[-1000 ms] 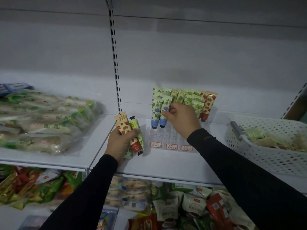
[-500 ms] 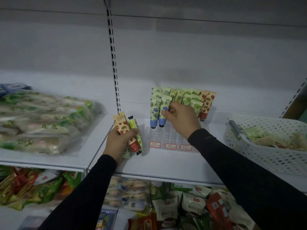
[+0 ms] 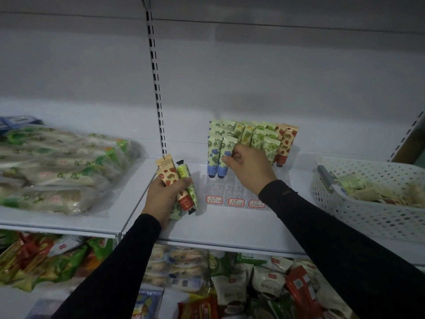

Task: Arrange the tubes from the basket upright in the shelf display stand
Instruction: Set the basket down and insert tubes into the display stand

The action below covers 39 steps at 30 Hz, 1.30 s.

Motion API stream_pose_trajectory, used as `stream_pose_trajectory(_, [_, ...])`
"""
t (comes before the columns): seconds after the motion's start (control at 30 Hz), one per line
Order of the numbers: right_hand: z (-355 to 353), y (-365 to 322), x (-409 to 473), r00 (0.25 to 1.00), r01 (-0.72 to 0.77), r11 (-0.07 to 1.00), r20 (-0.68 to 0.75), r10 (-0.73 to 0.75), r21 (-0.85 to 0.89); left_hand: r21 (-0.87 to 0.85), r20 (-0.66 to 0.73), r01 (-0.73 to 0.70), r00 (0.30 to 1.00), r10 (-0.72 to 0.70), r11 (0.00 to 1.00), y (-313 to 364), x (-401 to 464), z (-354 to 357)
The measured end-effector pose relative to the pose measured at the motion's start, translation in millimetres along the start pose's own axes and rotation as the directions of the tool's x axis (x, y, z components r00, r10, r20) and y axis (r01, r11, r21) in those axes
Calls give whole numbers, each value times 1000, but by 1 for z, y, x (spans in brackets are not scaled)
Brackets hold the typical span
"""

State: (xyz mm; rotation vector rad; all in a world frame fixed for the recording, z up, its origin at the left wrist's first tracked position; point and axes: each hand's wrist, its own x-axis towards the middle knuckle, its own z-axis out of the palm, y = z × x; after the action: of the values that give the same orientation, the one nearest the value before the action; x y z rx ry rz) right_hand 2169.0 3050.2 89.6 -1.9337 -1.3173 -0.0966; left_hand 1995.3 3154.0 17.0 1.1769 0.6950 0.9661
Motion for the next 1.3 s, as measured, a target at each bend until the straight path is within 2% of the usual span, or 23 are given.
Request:
stream_pose_trajectory(0.4, [-1,-2,8,998,-8,993,61,15,-122,-1,7,-17,1000,17,1000,-1,0,0])
stream_pose_trajectory(0.63, [3,-2,8,999,-18,988,40,24,-151,0,12,-6,1000,6,1000,-1,1,0])
stream_pose_trajectory(0.93, [-2,0,8,994,-51,994,89,60,-100,-4,-4,-1,1000,1,1000,-1,0,0])
stream_pose_trajectory(1.03, [-12,-2,9,996,-75,992,32,79,-99,-5,-5,2,1000,-2,1000,-1,1,1])
stream_pose_trajectory(1.17, [-19,-5,13,999,-36,997,-3,36,-65,1,-3,10,1000,-10,1000,0,0,1])
stream_pose_trajectory(1.3, [-19,-8,19,997,12,984,72,1,-175,-3,-5,5,1000,-5,1000,0,0,1])
